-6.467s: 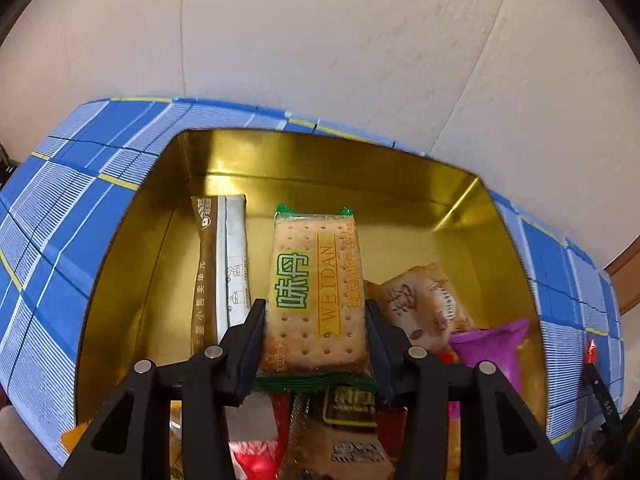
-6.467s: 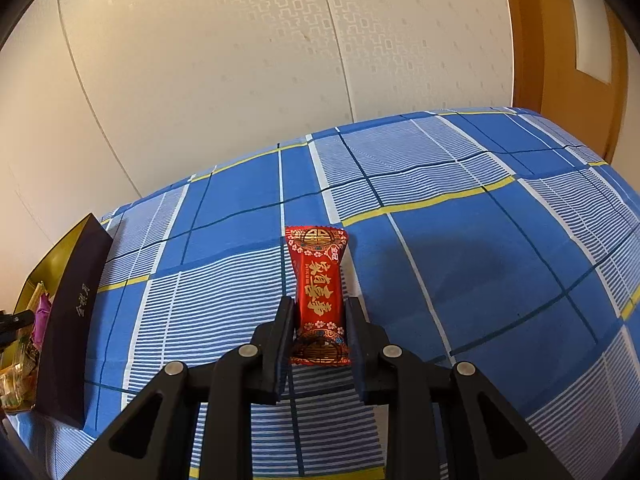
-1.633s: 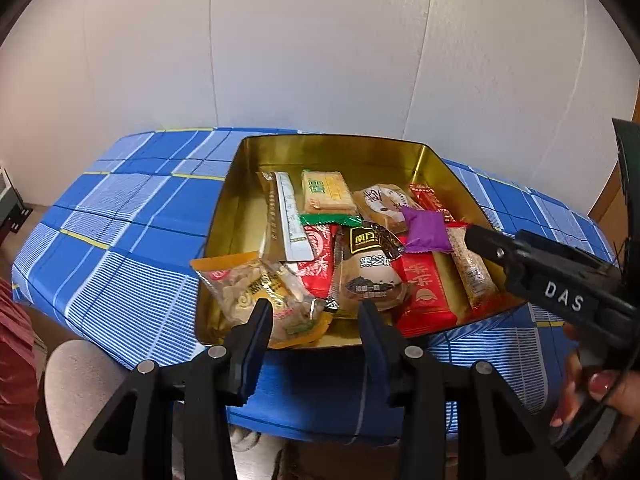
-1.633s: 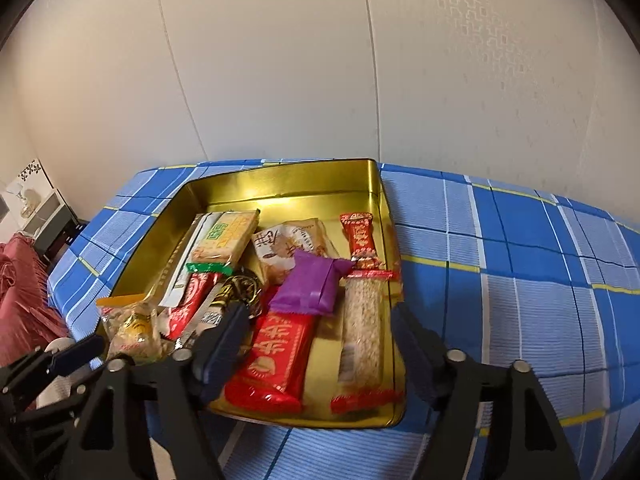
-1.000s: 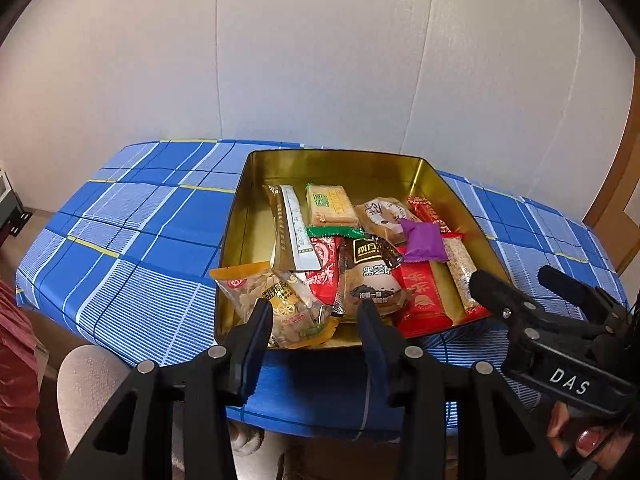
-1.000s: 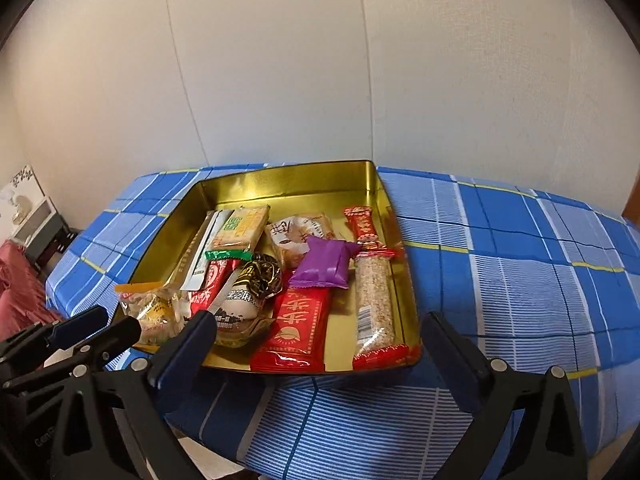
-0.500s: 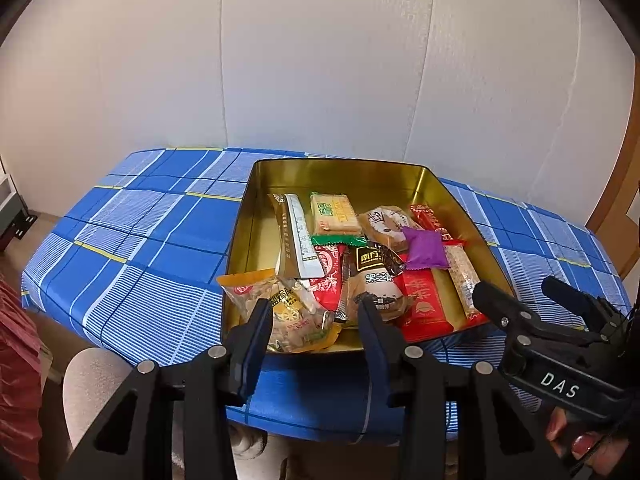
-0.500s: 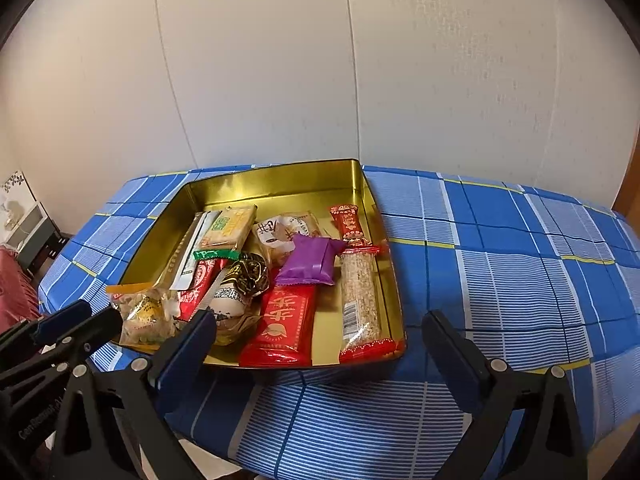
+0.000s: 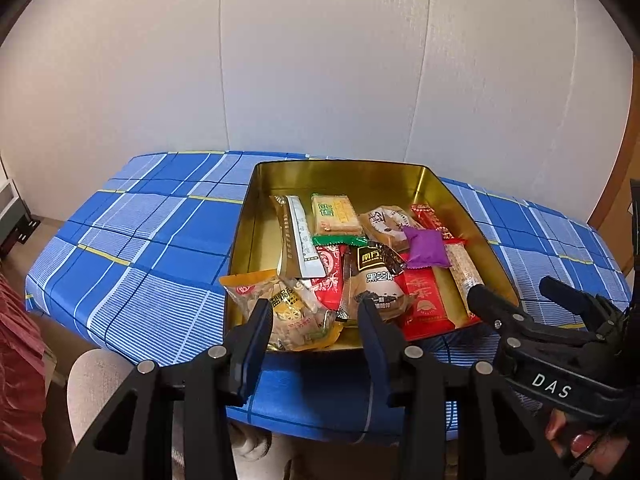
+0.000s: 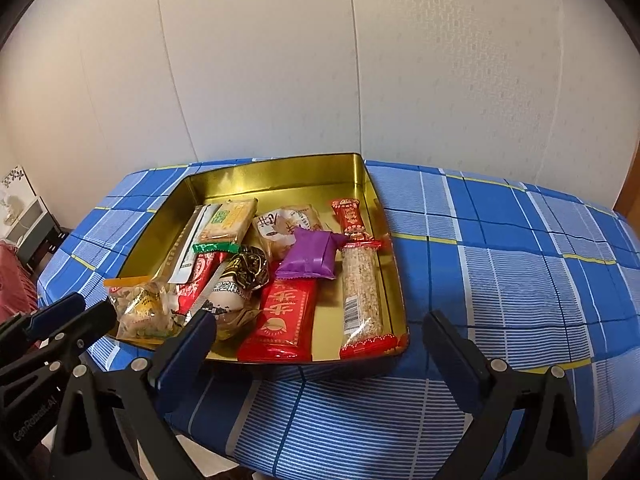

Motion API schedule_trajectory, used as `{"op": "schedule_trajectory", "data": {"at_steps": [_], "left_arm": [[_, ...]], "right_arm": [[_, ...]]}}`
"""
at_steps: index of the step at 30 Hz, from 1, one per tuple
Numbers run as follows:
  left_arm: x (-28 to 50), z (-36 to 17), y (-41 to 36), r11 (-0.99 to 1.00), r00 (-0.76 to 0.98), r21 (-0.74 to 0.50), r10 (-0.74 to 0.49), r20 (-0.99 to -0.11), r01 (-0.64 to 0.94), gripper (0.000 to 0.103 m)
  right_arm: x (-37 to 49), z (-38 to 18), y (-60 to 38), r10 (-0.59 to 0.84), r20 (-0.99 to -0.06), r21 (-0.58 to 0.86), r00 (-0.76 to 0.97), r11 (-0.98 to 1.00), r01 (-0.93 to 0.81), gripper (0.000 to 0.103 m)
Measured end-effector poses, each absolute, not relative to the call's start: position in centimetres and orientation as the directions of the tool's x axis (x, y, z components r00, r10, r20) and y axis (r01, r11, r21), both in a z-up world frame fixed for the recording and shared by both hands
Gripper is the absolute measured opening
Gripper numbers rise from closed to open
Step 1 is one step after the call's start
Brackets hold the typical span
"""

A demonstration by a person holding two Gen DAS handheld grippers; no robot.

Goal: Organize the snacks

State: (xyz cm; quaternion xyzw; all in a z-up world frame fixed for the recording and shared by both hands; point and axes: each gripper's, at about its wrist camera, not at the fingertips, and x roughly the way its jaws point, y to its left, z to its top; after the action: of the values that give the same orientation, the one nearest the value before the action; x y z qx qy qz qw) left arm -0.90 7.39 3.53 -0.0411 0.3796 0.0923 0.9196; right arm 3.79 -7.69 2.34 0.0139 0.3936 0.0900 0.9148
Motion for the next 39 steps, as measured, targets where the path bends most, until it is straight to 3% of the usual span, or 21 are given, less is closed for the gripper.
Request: {"op": "schedule_trajectory", "data": {"at_steps": [18, 26, 39], "left_arm": [[-0.98, 3.72, 7.11, 0.979, 0.7, 0.008, 0.153, -0.698, -0.206, 0.045], [-1.42, 4.46, 6.78, 0.981, 0.74, 0.007, 0.151, -0.655, -0.193, 0.045], [-1.24, 4.08, 6.67, 0.984, 0.718, -0.027, 0.108, -0.688, -0.174, 0.044]], "right_arm": [[3.81, 2.25, -7.53, 0.175, -0.719, 0.094, 0.673, 0.983, -0.156, 0.103], [3.82, 2.17, -7.62, 0.172, -0.721, 0.093, 0.672, 0.984, -0.152, 0.103], [3.8, 2.31, -7.83, 0.171, -0.718, 0.091, 0.674, 0.984, -0.153, 0.103]]}}
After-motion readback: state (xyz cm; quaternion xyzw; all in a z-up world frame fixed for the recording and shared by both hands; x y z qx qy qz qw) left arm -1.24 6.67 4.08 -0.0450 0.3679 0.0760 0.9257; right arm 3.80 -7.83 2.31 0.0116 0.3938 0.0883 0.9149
